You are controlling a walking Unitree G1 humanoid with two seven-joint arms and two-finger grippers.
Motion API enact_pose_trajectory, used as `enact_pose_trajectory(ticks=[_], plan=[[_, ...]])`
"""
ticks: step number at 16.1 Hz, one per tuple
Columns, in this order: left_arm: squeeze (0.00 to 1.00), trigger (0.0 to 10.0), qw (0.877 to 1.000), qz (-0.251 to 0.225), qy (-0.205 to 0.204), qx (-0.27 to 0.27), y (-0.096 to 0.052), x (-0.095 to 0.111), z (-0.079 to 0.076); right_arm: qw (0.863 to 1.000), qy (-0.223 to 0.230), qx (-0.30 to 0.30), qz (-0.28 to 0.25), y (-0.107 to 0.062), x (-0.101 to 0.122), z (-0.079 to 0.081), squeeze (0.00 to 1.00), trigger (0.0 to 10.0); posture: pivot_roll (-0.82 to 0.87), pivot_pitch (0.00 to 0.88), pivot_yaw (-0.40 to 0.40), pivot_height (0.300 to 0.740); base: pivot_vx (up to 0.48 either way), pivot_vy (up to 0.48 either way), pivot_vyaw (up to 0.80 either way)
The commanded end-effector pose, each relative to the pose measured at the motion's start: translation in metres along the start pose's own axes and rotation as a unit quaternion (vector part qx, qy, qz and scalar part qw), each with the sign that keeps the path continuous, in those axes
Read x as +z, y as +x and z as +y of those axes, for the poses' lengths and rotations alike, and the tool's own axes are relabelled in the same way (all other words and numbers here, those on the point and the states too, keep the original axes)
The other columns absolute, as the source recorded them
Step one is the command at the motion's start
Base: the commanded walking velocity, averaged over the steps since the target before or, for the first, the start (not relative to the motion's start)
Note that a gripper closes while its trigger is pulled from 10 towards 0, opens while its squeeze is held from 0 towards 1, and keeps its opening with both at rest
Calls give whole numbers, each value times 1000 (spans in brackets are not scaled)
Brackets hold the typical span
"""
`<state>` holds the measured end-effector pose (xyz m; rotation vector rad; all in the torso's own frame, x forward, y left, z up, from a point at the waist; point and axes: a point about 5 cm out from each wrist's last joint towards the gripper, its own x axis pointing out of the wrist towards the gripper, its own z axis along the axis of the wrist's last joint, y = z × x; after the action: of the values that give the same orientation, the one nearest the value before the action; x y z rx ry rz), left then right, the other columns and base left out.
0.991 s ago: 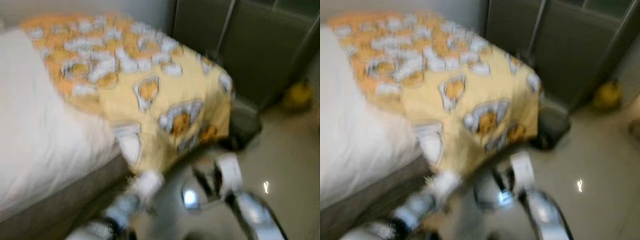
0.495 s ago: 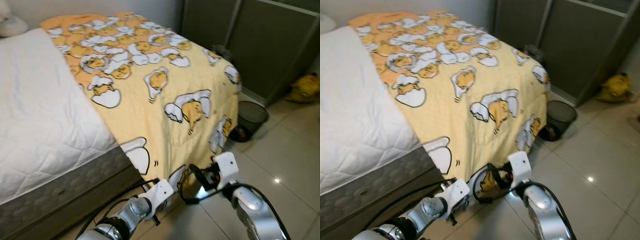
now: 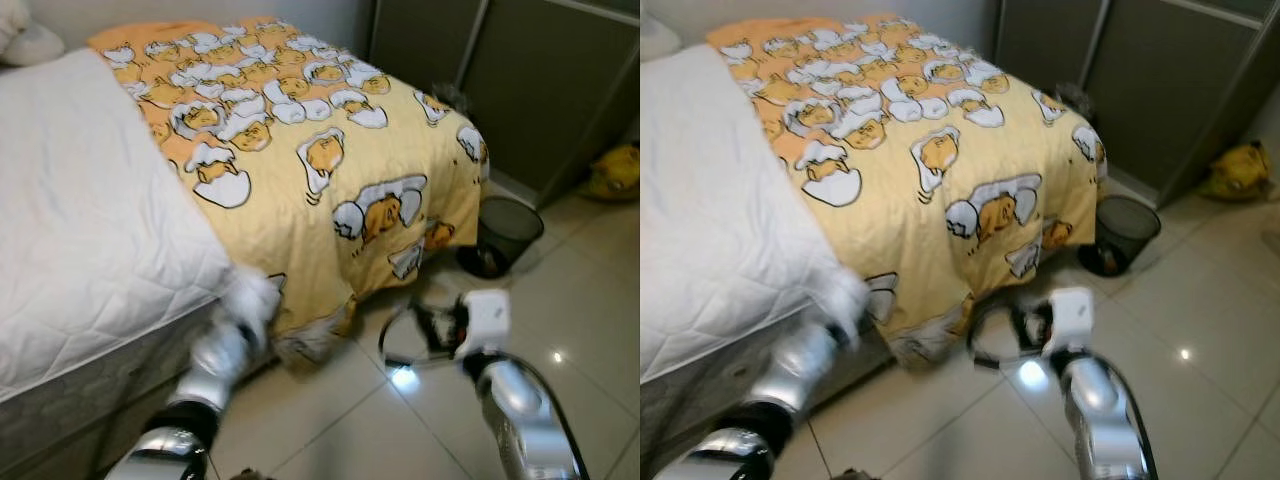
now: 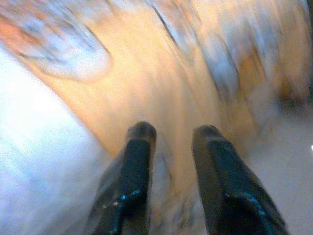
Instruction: Clean up the room
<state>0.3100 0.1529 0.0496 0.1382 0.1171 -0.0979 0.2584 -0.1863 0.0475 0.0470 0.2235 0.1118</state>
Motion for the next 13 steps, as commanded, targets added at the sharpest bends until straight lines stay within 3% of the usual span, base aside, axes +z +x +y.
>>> enact_pose_trajectory(ticks=[1, 3, 4, 5, 6, 8, 13], plan=[[1000, 10000, 998, -26, -30, 44, -3, 9, 14, 999, 13, -25, -31, 6, 13, -7, 0, 10000, 0, 0, -11, 740, 0, 0, 494], [1000, 10000, 996, -19, -20, 86, -3, 9, 25, 999, 10, -30, -42, 16, 20, -6, 0, 10000, 27, 0, -20, 740, 0, -480, 575], [0, 10000, 993, -3, -19, 120, 2, 10, 30, 999, 11, -15, -51, 28, 28, 3, 0, 10000, 35, 0, -23, 740, 0, -480, 488], [0, 10000, 991, -2, -23, 133, 3, 10, 31, 998, 11, -11, -56, 32, 31, 6, 0, 10000, 34, 0, -22, 740, 0, -480, 475], [0, 10000, 991, -14, 1, 135, 0, 15, 30, 997, 18, -14, -73, 36, 38, 7, 0, 10000, 31, 0, -15, 740, 0, -480, 475], [0, 10000, 991, -8, 20, 133, -4, 16, 30, 994, 45, -44, -87, 35, 40, -2, 0, 10000, 14, 0, 36, 740, 0, -476, 478], [0, 10000, 991, 2, 39, 125, 11, 31, 25, 994, 35, -53, -91, 32, 34, -7, 0, 10000, -6, 0, 67, 740, 0, -472, 474]])
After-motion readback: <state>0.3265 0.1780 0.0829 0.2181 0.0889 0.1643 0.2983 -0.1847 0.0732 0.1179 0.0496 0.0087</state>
